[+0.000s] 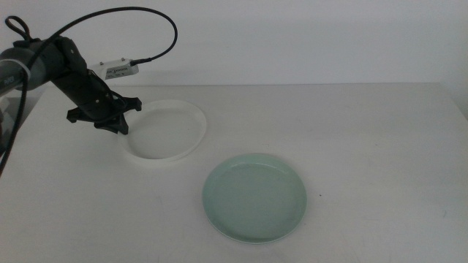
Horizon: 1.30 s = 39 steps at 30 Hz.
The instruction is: Stack the three bowls on top of each other.
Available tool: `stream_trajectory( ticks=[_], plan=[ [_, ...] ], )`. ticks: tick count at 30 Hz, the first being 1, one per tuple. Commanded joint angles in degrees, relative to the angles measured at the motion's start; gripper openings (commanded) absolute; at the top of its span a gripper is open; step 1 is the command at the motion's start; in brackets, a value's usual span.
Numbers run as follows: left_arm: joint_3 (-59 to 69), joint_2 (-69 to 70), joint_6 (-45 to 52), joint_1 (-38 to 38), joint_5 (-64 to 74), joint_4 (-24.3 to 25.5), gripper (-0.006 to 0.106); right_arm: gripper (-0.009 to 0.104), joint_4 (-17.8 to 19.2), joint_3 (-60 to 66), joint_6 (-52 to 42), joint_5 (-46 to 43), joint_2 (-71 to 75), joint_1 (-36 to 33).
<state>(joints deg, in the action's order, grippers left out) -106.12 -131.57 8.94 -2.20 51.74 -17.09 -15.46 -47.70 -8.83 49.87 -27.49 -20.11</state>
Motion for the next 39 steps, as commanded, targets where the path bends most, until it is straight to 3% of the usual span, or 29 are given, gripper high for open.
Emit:
stream_trajectory(
  ticks=[1, 11, 18, 29, 39],
  plan=[
    [-1.1, 5.9, -0.1, -0.5, 1.5, 0.3, 0.0, 0.055, -0.2, -1.2, -0.7, -3.6, -0.6, 0.4],
    [14.4, 26.1, 5.4, 1.9, 0.2, -5.8, 0.0, 0.055, -0.2, -1.2, -0.7, -3.6, -0.6, 0.4],
    [27.2, 36.6, 5.4, 11.3, -4.5, -7.7, 0.0, 0.055, -0.2, -1.2, -0.7, -3.6, -0.6, 0.4],
    [39.9, 37.3, 2.3, 24.2, -19.5, -10.4, 0.0, 0.055, -0.2, -1.2, -0.7, -3.6, -0.6, 0.4],
    [42.3, 34.3, 3.9, 24.5, -25.1, -16.0, 0.0, 0.055, -0.2, -1.2, -0.7, -3.6, -0.6, 0.4]
  ],
)
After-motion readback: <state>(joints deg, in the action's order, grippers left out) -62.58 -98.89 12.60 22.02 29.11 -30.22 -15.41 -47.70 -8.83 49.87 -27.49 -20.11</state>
